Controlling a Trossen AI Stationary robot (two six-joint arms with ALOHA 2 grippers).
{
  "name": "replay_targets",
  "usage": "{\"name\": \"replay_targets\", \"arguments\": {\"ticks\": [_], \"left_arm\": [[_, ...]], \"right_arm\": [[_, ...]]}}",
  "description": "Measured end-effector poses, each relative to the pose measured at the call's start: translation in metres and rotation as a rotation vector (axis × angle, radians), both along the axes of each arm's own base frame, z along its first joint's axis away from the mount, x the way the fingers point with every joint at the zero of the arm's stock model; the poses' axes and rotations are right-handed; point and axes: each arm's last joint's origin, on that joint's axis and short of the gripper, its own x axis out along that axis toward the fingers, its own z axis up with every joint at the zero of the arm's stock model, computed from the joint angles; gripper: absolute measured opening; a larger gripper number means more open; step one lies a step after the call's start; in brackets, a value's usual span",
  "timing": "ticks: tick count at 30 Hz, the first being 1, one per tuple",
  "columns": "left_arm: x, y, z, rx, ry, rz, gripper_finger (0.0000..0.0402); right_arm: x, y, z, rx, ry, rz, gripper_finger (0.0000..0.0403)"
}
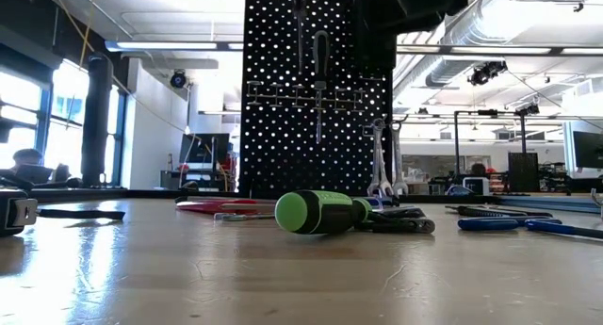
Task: Hang tools onto peg board
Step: Hang the grey screwdriver onto the pegboard
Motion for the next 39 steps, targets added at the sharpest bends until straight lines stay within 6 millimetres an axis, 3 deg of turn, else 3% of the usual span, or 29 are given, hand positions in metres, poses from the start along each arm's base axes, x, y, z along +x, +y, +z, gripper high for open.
{"name": "replay_targets", "arguments": {"ticks": [9,26,39], "left_arm": [[0.008,0.006,-0.011,-0.009,0.031,0.057,0.012],[0.008,0.009,-0.001,0.003,-0.003,0.061,0.012],[0.015,0.023,-0.016,-0.024,0.049,0.105,0.012]], "right_arm": [[-0.002,0.001,-0.006,0.013,0.008,-0.003,0.0195],[-0.003,0.003,-0.006,0.01,0.014,0.004,0.0195],[-0.004,0.006,-0.006,0.009,0.014,0.015,0.0195]]}}
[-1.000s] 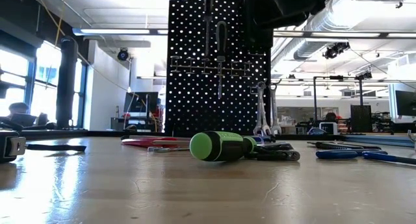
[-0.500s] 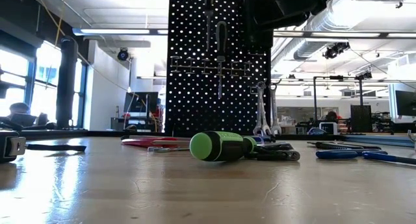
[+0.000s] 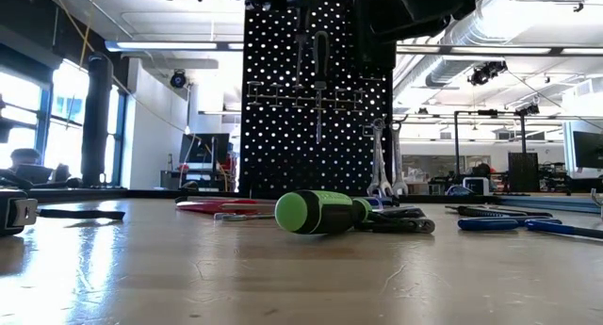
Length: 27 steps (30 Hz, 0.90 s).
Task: Hang tools onto peg board
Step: Hang the grey screwdriver onto the pegboard
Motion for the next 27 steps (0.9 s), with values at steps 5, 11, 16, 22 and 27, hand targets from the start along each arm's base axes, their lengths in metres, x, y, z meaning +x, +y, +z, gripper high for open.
{"name": "replay_targets", "arguments": {"ticks": [5,11,16,22,27], "left_arm": [[0.003,0.008,-0.007,-0.031,-0.003,0.018,0.012],[0.007,0.018,-0.016,-0.074,0.0,0.036,0.012],[0.008,0.023,-0.021,-0.104,-0.004,0.047,0.012],[0.007,0.029,-0.023,-0.142,-0.011,0.055,0.012],[0.006,0.033,-0.024,-0.184,-0.012,0.064,0.012]], "right_arm": [[-0.001,0.002,0.0,-0.001,-0.001,0.003,0.0195],[-0.001,0.001,0.0,-0.004,0.001,0.0,0.0195],[-0.001,0.003,0.0,-0.005,0.006,0.005,0.0195],[-0.002,0.003,0.0,-0.006,0.005,0.007,0.0195],[-0.002,0.003,0.0,-0.005,0.005,0.006,0.0195]]}}
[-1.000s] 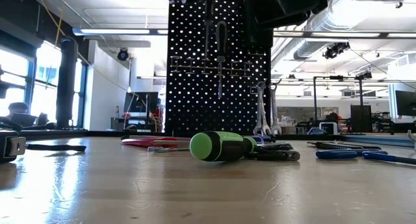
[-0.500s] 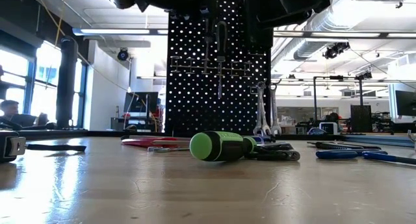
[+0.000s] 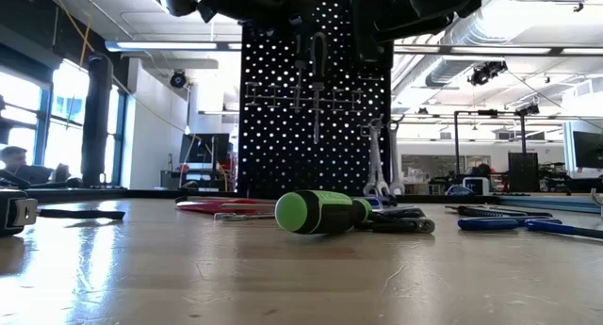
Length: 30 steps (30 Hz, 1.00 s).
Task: Hang tools onto peg board
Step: Hang the grey screwdriver onto the pegboard, then hang the blue screwdriver onto the pegboard
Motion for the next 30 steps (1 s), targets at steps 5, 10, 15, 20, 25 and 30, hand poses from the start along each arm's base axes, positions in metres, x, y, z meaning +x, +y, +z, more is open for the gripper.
{"name": "replay_targets", "arguments": {"ticks": [5,10,15,20,25,30], "left_arm": [[-0.001,0.002,-0.001,-0.038,-0.016,0.006,0.0122],[-0.001,0.002,-0.002,-0.056,-0.024,0.015,0.0147],[-0.001,0.002,-0.002,-0.058,-0.016,0.019,0.0154],[0.0,0.0,-0.003,-0.058,-0.014,0.01,0.0157],[0.0,-0.01,0.001,-0.019,0.001,-0.019,0.0158],[-0.007,-0.023,0.013,0.021,0.015,-0.021,0.0158]], "right_arm": [[0.0,0.0,0.0,0.002,0.0,0.001,0.0195],[0.0,0.001,0.0,0.007,-0.001,0.002,0.0195],[-0.002,0.005,0.0,0.007,-0.002,0.015,0.0195],[-0.003,0.007,0.0,-0.002,-0.006,0.01,0.0195],[-0.003,0.007,0.0,-0.003,-0.004,0.007,0.0195],[-0.003,0.007,0.0,-0.005,-0.003,0.009,0.0195]]}}
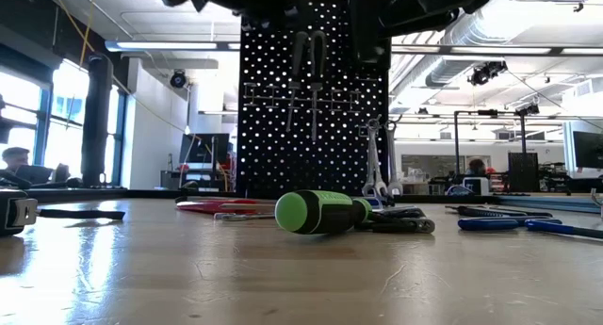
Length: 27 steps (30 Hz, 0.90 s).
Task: Hang tools onto peg board
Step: Hang the blue screwdriver onto the pegboard
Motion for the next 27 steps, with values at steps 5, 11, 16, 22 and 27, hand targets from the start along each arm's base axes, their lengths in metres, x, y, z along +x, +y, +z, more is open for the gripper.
{"name": "replay_targets", "arguments": {"ticks": [5,11,16,22,27], "left_arm": [[-0.011,-0.017,0.012,0.039,0.056,0.024,0.0159],[-0.025,-0.042,0.019,0.023,0.135,-0.016,0.0159],[-0.031,-0.066,0.012,-0.034,0.226,-0.071,0.0159],[-0.037,-0.099,-0.006,-0.1,0.366,-0.181,0.0159],[-0.043,-0.124,-0.038,-0.146,0.422,-0.316,0.0159]], "right_arm": [[0.0,0.0,0.0,-0.007,0.002,0.004,0.0195],[-0.002,-0.001,-0.003,-0.019,0.037,0.005,0.0195],[-0.004,-0.001,-0.006,0.001,0.077,0.021,0.0195],[-0.006,0.0,-0.009,0.019,0.121,0.064,0.0195],[-0.003,-0.001,-0.012,0.025,0.133,0.067,0.0195]]}}
